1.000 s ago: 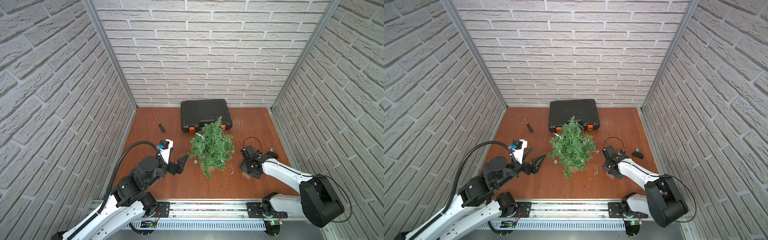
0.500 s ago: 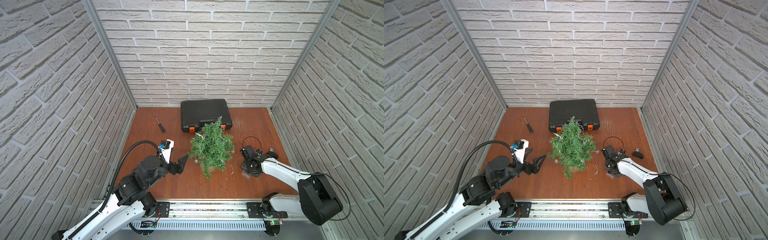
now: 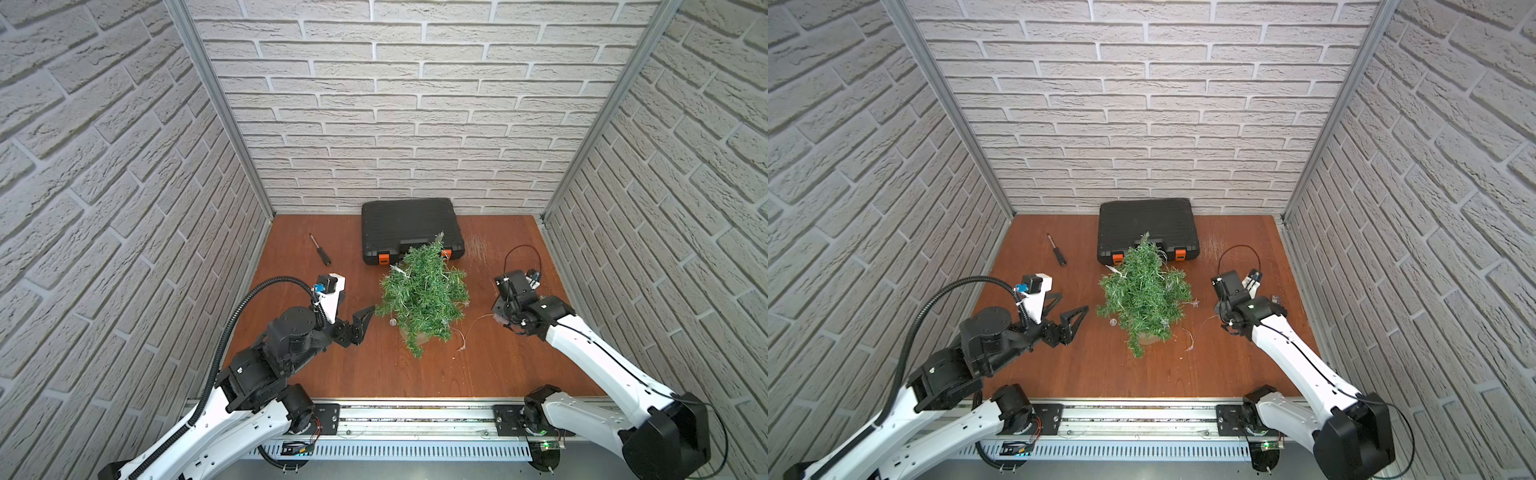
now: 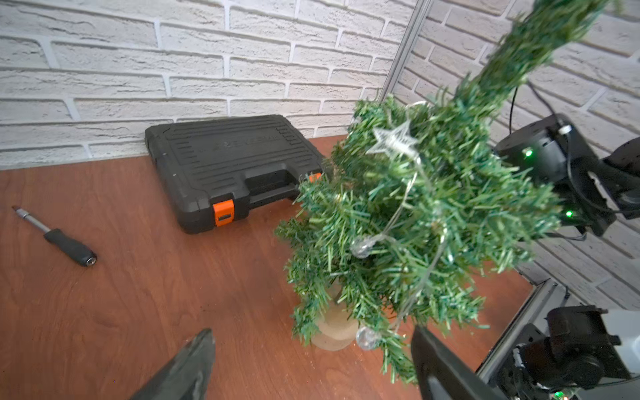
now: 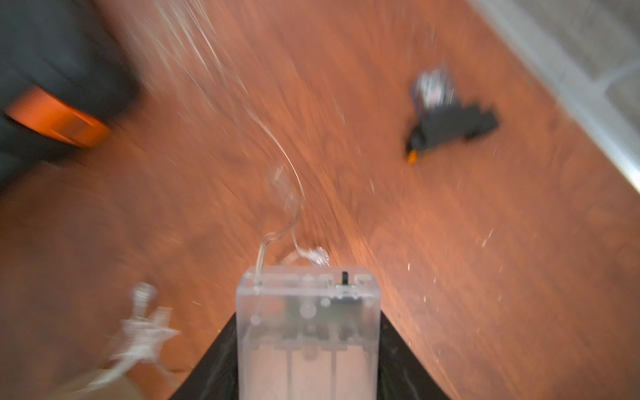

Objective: Wrap string light around the christmas tree
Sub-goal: Pick up the light string from the center of the board, then wrap the light string around the Christmas tree.

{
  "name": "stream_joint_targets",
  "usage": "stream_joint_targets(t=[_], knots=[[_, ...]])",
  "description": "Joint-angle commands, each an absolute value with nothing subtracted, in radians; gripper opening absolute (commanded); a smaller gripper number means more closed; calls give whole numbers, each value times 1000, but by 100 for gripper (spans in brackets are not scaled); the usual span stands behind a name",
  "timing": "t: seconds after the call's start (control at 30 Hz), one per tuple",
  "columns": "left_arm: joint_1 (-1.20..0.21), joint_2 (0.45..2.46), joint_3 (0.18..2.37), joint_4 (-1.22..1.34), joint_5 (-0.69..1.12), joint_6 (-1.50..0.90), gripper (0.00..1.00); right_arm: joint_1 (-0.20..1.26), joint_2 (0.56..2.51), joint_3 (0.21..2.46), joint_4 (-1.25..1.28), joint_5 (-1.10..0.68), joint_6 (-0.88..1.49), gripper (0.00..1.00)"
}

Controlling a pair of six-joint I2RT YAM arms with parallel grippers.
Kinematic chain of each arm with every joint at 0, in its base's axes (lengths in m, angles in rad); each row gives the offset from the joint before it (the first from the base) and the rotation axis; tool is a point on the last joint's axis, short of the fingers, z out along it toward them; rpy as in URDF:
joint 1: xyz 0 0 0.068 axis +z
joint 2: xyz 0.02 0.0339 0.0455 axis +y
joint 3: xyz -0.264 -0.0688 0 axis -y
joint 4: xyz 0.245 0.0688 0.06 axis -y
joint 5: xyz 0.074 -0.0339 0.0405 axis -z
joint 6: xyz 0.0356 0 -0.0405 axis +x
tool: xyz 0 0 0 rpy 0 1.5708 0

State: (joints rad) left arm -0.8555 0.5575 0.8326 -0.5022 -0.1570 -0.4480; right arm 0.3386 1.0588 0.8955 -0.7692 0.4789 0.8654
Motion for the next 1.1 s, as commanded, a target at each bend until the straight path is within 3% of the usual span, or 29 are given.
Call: stream_joint_targets(t=[0.0,0.23,0.43,0.67,0.87,1.07], knots=[[-862,596,891,-450,-83,-429,86,342,1025,1031,-831,616,731,36],[-870,680,1001,-417,-3,-361,85,342,1032,1326,-745,609,532,34],[-876,690,1047,-325,99,-334,83,342,986,1420,-544,475,393,32],[-985,806,1129,-186,256,-290,82,342,1013,1540,-571,293,415,33],[-1202,940,1233,-179,28,-88,81,342,972,1504,-537,145,635,34],[-1266,1076,1252,20,-85,-113,73,343,929,1455,-459,23,830,35]])
